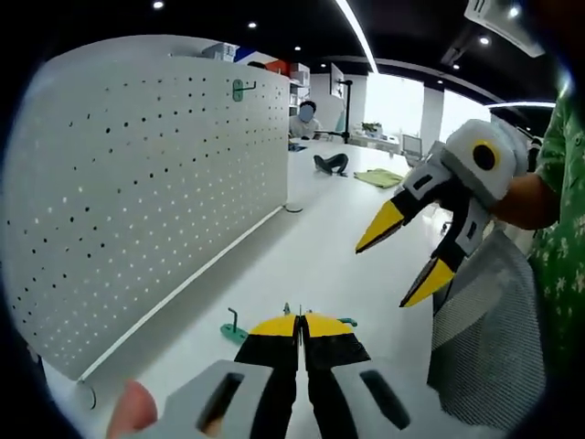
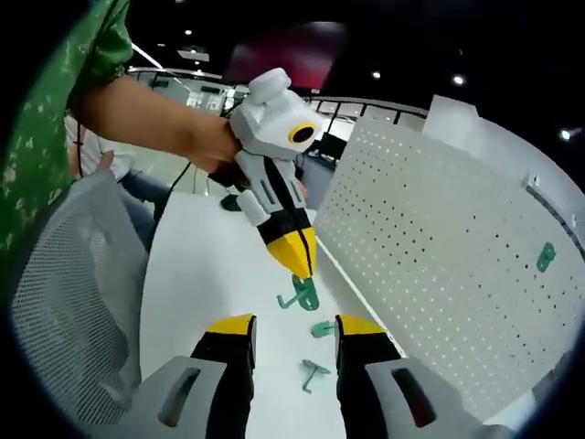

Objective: Insert the hook assembly into the mounting plate slot until the hook locks in place.

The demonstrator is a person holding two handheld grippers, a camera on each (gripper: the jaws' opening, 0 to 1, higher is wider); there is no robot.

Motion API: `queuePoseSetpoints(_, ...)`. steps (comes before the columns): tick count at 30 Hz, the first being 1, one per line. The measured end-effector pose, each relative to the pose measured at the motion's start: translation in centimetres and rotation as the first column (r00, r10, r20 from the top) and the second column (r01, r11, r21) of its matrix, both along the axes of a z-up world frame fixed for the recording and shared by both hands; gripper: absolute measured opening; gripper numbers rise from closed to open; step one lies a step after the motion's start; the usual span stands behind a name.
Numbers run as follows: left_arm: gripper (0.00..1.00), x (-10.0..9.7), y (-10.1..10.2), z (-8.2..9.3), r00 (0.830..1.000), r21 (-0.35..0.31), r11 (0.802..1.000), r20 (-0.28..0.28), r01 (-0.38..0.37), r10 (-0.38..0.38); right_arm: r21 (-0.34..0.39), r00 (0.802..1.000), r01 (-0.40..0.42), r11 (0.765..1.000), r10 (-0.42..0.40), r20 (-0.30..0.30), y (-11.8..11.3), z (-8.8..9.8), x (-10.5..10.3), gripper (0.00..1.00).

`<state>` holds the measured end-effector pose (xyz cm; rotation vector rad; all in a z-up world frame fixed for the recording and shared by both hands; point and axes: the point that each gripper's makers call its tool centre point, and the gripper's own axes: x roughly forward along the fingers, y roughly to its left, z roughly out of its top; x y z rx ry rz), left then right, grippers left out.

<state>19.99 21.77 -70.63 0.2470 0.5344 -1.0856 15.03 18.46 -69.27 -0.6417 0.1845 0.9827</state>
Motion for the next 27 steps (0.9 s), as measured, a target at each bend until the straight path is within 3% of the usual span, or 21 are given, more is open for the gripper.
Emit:
queuePoseSetpoints(4,0.01,0.0,-0.1,-0.1,1.0,-0.006,1.0,-0.016,-0.007,0.007,-0.079,0.995,0.006,0.997,0.002,0.102,0.0,0.2,0.4,0.34)
queuePoseSetpoints(15,0.01,0.2,-0.4,-0.1,0.998,-0.019,0.999,-0.053,-0.033,0.032,-0.172,0.986,-0.011,0.985,0.04,0.161,0.3,-0.7,0.2,0.35)
queuePoseSetpoints(27,0.01,-0.6,-1.4,0.4,0.996,-0.049,0.998,-0.085,-0.03,0.026,-0.189,0.982,-0.018,0.982,0.053,0.184,0.7,-0.6,0.5,0.28)
